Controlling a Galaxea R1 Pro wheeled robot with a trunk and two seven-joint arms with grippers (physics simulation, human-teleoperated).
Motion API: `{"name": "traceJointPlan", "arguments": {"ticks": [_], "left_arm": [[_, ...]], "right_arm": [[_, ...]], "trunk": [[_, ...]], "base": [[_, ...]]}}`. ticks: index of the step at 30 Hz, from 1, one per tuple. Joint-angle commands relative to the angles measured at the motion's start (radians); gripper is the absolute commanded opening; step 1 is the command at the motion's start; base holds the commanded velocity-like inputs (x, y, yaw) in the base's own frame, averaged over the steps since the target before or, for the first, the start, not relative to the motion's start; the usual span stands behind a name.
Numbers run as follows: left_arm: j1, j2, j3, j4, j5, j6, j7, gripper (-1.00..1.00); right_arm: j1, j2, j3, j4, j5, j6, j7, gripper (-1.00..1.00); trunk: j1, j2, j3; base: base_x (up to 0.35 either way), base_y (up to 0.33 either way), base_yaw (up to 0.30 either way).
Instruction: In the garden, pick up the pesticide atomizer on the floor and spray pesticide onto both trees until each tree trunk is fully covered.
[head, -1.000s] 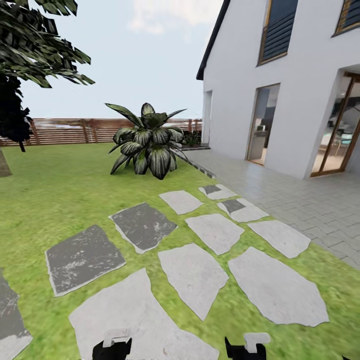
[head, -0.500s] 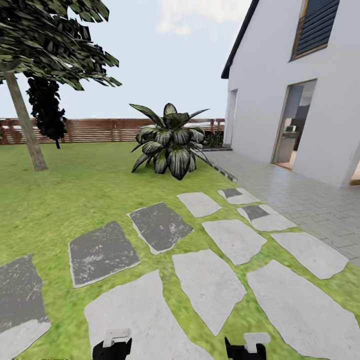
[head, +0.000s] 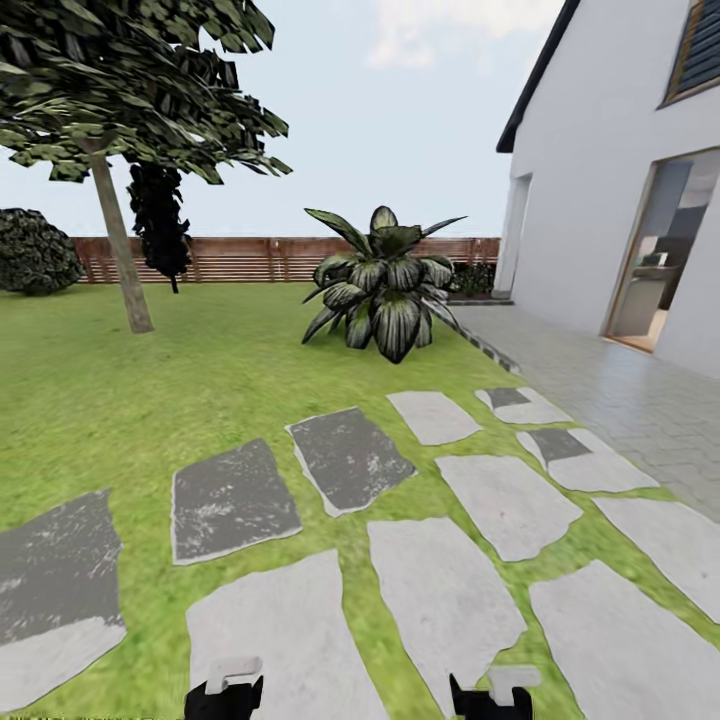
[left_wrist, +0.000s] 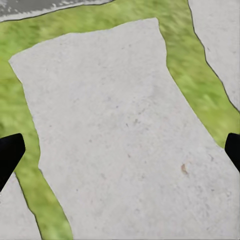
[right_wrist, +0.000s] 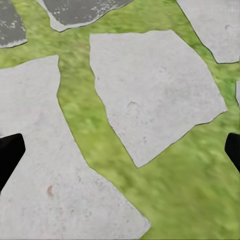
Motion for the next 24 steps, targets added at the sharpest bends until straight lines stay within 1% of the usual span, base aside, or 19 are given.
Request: {"name": "traceJointPlan", "arguments": {"ticks": [1, 5, 7, 11, 19, 24], "left_arm": [[0.0, 0.0, 0.0, 0.0, 0.0, 0.0, 0.0, 1.0], [0.0, 0.0, 0.002, 0.0, 0.0, 0.0, 0.0, 1.0], [0.0, 0.0, 0.014, -0.001, 0.0, 0.0, 0.0, 1.0], [0.0, 0.0, 0.029, -0.001, 0.0, 0.0, 0.0, 1.0], [0.0, -0.001, 0.033, -0.001, 0.0, 0.0, 0.0, 1.0], [0.0, -0.001, 0.032, 0.0, 0.0, -0.001, 0.0, 1.0]], "right_arm": [[0.0, 0.001, 0.0, 0.001, 0.0, 0.0, 0.0, 1.0], [0.0, 0.014, 0.0, 0.001, 0.0, 0.0, 0.0, 1.0], [0.0, 0.018, 0.0, 0.001, 0.001, 0.0, -0.001, 1.0], [0.0, 0.02, 0.0, 0.001, 0.001, 0.0, -0.001, 1.0], [0.0, 0.021, 0.0, 0.001, 0.0, 0.0, 0.0, 1.0], [0.0, 0.021, 0.0, 0.001, 0.001, 0.0, 0.0, 1.0]], "trunk": [[0.0, 0.0, 0.0], [0.0, 0.0, -0.001], [0.0, 0.0, -0.002], [0.0, 0.0, -0.003], [0.0, 0.0, -0.006], [0.0, 0.0, -0.008]], "base": [[0.166, -0.107, 0.28], [0.151, -0.088, 0.28], [0.143, -0.079, 0.28], [0.141, -0.077, 0.28], [0.143, -0.086, 0.28], [0.159, -0.163, 0.28]]}}
